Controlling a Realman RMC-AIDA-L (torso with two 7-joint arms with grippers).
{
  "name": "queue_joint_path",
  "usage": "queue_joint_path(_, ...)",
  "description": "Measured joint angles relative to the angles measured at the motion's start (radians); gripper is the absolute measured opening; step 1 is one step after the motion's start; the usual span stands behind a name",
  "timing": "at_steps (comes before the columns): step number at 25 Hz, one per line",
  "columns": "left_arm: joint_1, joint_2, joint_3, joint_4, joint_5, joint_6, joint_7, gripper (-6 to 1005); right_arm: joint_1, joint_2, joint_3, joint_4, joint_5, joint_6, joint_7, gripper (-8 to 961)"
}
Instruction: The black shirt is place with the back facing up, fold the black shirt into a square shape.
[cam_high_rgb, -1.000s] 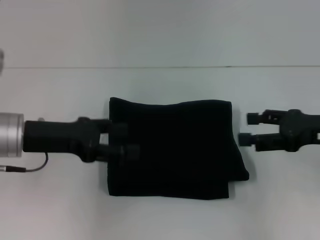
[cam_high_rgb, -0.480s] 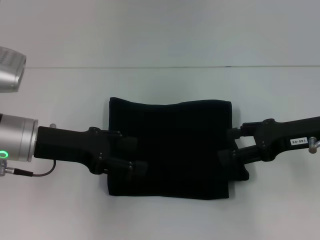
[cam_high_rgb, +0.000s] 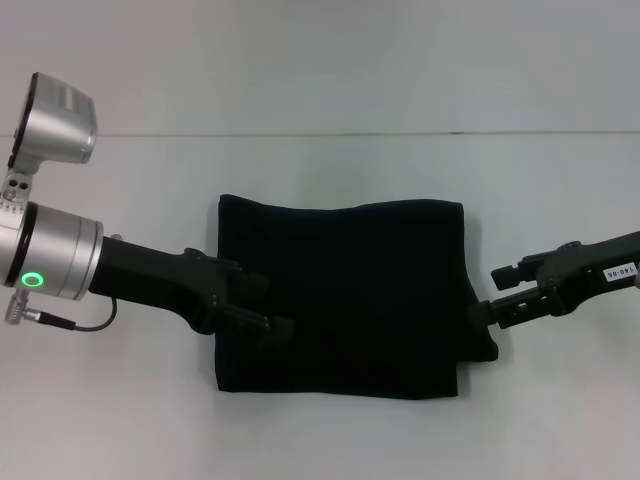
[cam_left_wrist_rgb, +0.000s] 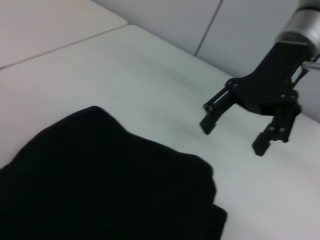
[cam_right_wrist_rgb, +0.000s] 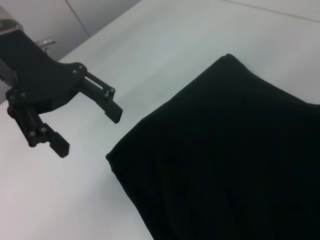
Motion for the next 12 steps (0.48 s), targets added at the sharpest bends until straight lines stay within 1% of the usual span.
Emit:
queue_joint_path(5, 0.002, -0.002, -0.001, 0.001, -0.005, -0.007, 0.004, 875, 0.005, 0.006, 0.001, -0.013, 0.002, -0.003, -0.004, 930)
queue_joint_path(12, 0.008, -0.002, -0.005, 0.001, -0.004, 0.000, 0.011, 878, 0.008, 0.006, 0.009, -0.015, 0.007, -0.005, -0.012, 930)
